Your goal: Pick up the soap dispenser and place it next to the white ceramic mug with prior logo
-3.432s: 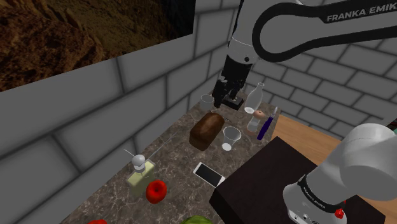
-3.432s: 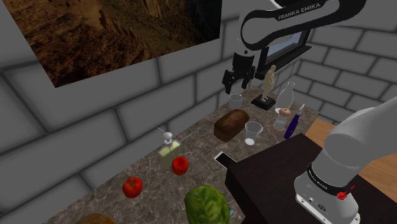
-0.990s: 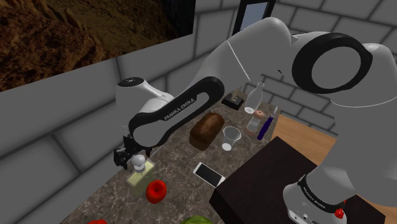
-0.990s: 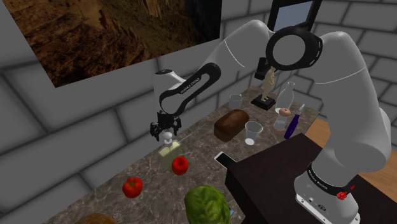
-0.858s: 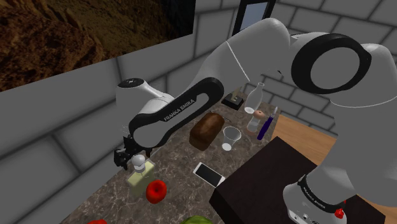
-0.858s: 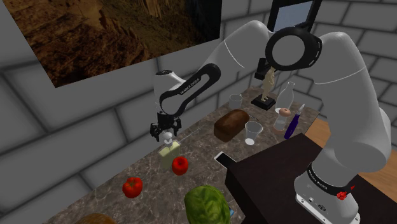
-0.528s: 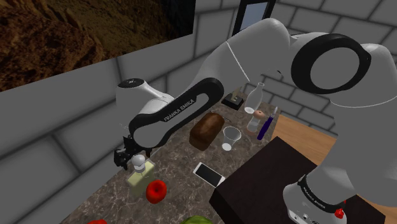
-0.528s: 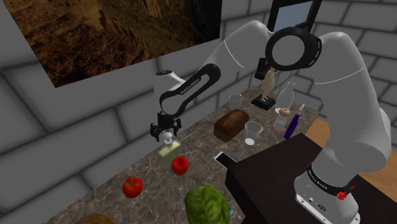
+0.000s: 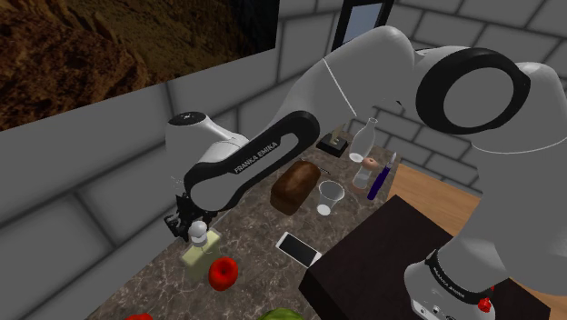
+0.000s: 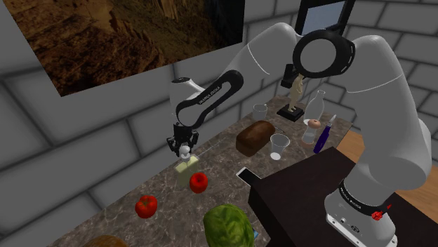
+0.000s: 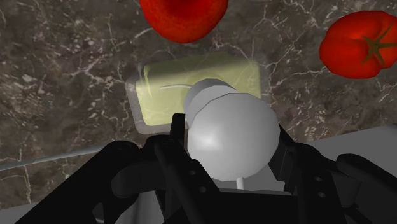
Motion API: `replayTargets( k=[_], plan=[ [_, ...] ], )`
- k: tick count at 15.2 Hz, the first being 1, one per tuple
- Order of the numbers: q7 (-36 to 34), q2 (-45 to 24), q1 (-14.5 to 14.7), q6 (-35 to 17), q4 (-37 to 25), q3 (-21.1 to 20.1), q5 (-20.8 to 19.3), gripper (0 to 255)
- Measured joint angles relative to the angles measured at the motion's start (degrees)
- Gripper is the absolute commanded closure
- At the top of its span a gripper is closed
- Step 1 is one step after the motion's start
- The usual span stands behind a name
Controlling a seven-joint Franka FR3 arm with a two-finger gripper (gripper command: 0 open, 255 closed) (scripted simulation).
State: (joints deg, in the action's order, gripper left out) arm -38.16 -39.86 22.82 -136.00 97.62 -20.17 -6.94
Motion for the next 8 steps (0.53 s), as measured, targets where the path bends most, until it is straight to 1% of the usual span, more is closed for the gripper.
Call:
replayTargets(
  k=[3, 8],
  plan=[
    [0.02, 0.24, -0.07, 0.22, 0.07, -0.06, 0.07, 255],
    [0.18, 2.51, -0.56, 2.55, -0.03, -0.65, 0.72, 255]
  ],
)
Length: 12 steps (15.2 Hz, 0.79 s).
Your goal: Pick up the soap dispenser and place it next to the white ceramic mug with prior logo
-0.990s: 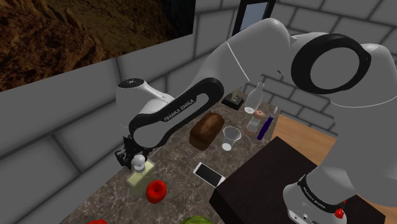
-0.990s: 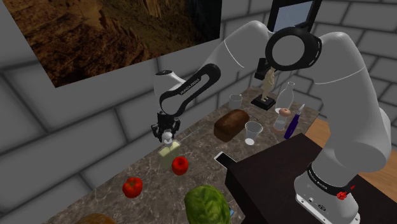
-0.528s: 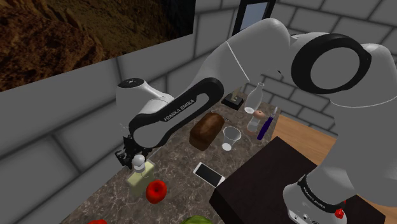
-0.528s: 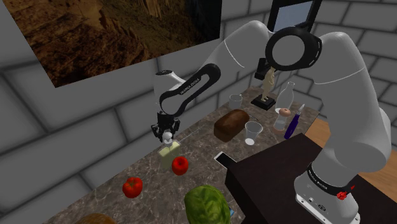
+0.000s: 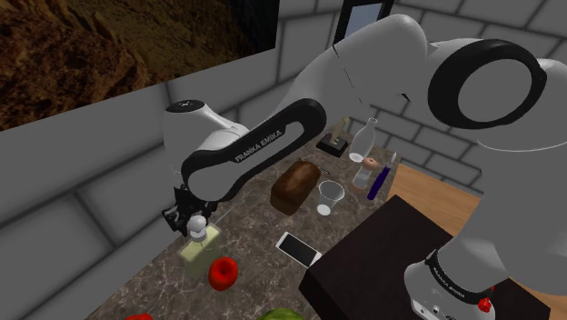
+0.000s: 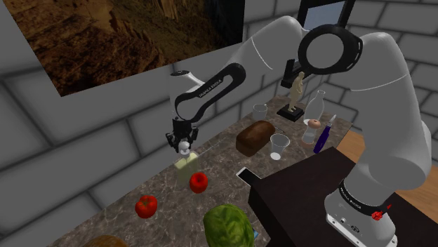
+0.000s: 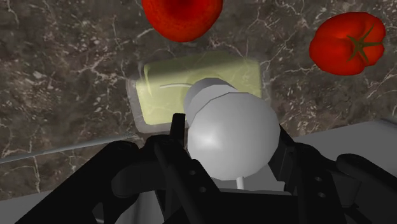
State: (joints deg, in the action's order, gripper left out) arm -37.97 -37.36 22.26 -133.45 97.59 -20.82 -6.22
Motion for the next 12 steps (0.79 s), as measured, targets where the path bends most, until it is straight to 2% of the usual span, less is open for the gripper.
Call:
replayTargets(
  k=[12],
  plan=[
    [0.36, 5.31, -1.03, 6.52, -1.37, -1.36, 1.69, 255]
  ],
)
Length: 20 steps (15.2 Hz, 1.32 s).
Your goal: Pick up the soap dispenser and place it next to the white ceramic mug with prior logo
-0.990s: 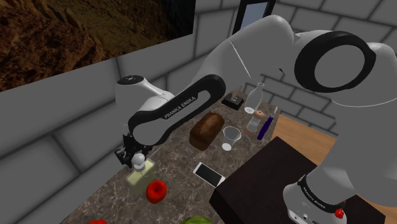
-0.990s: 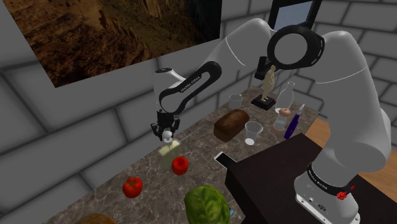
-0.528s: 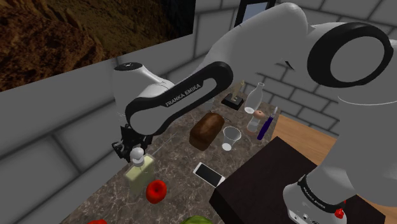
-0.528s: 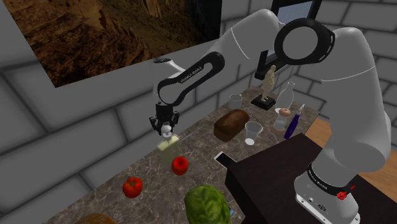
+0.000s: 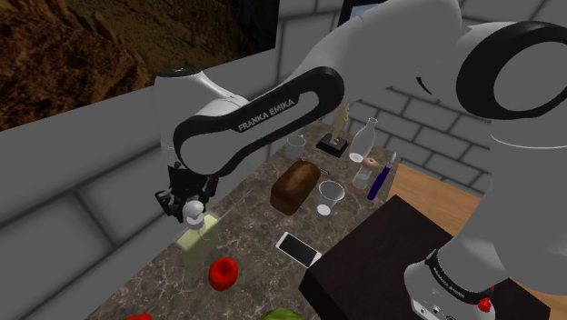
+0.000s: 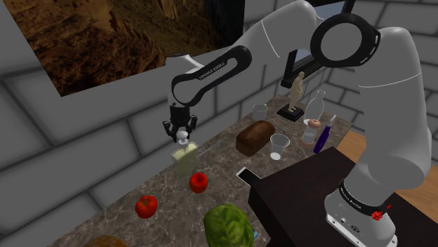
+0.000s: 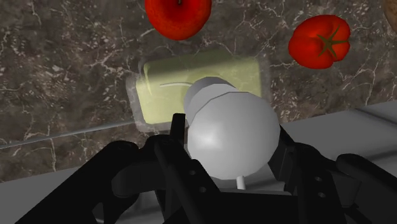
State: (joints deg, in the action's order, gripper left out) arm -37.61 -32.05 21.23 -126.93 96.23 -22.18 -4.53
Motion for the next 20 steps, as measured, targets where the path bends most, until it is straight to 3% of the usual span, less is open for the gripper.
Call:
replayTargets(
  k=[20],
  plan=[
    [0.14, 6.73, -0.92, 12.23, -5.85, -1.54, 2.34, 255]
  ],
)
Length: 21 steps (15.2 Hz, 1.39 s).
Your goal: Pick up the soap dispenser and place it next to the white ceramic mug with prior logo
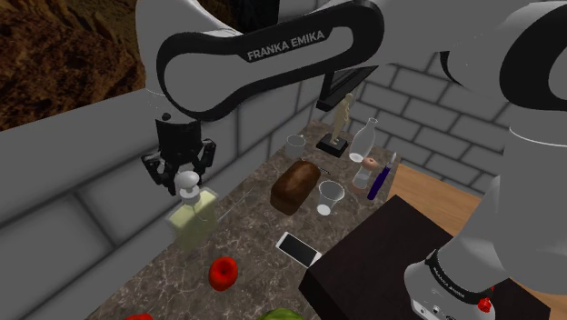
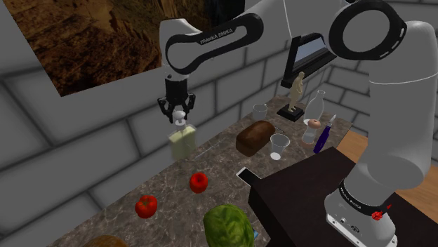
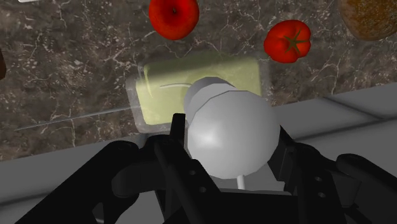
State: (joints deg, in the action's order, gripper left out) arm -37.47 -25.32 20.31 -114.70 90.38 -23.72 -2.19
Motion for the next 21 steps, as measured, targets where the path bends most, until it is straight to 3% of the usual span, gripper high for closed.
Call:
replayTargets(
  k=[21],
  plan=[
    [-0.95, 1.82, 0.70, 15.07, -13.50, -0.67, 0.57, 255]
  ],
)
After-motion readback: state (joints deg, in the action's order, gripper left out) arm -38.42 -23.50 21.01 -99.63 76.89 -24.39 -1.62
